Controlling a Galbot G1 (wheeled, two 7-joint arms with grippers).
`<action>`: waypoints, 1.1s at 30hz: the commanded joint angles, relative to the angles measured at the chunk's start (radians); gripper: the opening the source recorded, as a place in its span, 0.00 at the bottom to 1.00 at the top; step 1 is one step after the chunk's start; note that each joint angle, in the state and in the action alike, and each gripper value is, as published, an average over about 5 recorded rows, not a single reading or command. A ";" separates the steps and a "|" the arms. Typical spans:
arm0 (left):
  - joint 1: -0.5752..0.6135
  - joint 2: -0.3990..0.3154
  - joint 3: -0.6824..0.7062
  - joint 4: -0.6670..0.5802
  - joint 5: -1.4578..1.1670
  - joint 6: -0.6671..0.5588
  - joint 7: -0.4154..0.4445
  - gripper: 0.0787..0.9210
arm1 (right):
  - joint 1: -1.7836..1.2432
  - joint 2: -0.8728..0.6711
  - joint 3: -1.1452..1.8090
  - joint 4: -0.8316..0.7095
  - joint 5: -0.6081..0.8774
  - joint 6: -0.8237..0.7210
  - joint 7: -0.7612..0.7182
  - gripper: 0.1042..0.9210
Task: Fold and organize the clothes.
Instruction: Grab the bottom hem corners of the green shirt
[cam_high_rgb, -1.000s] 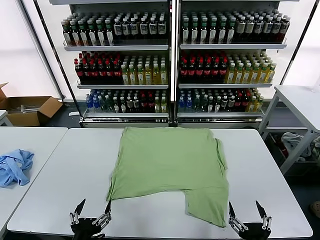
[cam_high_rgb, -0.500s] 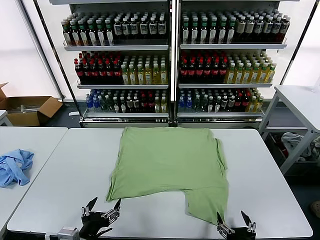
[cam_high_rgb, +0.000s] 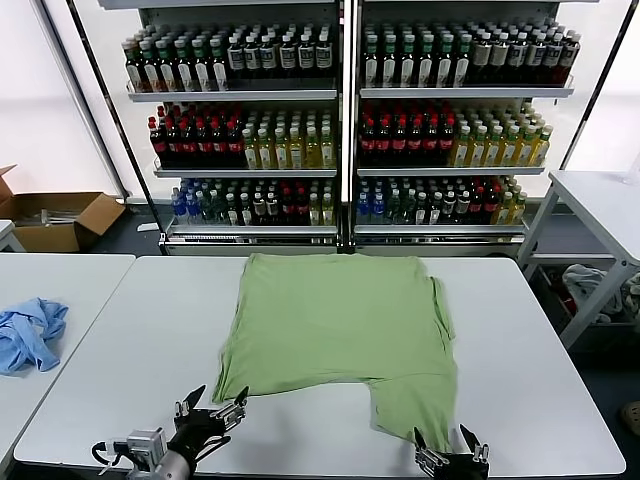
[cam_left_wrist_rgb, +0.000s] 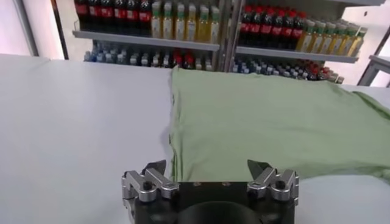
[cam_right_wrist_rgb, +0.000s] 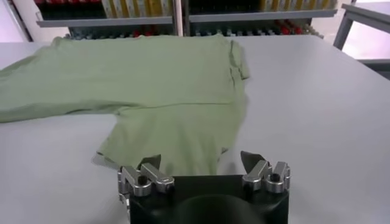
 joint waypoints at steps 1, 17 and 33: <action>-0.053 -0.010 0.011 0.113 -0.026 0.008 0.027 0.88 | 0.022 0.006 -0.014 -0.011 0.003 -0.011 -0.007 0.88; -0.057 -0.020 0.031 0.154 -0.025 -0.006 0.045 0.68 | 0.027 0.011 -0.018 -0.029 0.004 0.007 -0.003 0.62; -0.033 -0.010 0.047 0.144 0.031 -0.038 0.059 0.13 | 0.019 0.011 -0.015 -0.023 -0.028 0.041 0.023 0.06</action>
